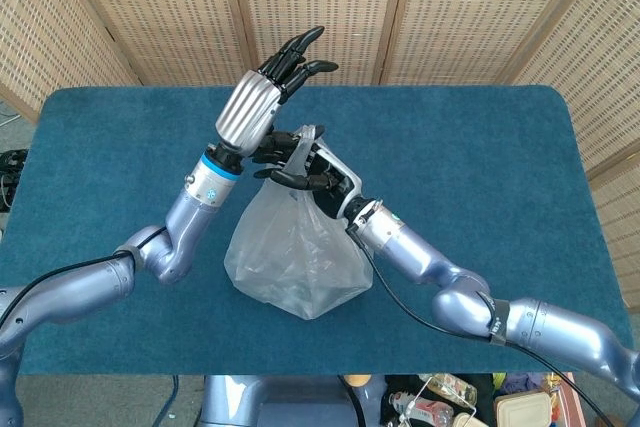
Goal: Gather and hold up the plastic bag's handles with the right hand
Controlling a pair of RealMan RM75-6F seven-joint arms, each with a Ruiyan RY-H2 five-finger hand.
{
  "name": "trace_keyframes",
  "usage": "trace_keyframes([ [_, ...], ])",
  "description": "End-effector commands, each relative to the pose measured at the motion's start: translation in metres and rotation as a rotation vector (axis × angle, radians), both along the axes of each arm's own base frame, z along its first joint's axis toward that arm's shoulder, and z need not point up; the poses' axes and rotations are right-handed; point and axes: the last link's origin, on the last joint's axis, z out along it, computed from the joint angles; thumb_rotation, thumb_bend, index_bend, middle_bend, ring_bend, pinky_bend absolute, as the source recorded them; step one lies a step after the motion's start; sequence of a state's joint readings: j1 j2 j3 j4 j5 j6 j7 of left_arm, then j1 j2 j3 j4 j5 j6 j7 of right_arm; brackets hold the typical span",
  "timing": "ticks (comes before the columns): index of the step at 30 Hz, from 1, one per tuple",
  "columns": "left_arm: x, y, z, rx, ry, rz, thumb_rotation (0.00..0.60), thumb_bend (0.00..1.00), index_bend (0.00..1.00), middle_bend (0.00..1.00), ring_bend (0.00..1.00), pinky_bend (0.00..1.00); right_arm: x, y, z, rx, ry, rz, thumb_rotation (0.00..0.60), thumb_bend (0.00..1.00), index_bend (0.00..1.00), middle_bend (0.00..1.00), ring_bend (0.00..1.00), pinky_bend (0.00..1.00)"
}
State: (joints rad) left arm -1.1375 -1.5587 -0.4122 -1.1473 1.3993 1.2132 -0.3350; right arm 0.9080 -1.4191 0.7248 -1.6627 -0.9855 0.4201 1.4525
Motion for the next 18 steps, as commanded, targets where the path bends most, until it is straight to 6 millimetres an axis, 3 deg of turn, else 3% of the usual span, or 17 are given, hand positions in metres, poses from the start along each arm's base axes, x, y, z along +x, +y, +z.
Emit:
trace_keyframes([
  [1,0.0010,0.0015,-0.0020,-0.004,0.001,0.006,0.600,0.27,0.20,0.00,0.07,0.23,-0.0026,-0.0007,0.0006,0.019,-0.003,-0.001,0.600,0.00,0.33,0.42,0.33,0.31],
  [18,-0.0008,0.0088,-0.0078,-0.012,0.011,0.036,0.600,0.27,0.20,0.00,0.07,0.23,-0.0068,-0.0002,0.0082,0.051,0.041,0.036,0.600,0.00,0.46,0.58,0.54,0.41],
])
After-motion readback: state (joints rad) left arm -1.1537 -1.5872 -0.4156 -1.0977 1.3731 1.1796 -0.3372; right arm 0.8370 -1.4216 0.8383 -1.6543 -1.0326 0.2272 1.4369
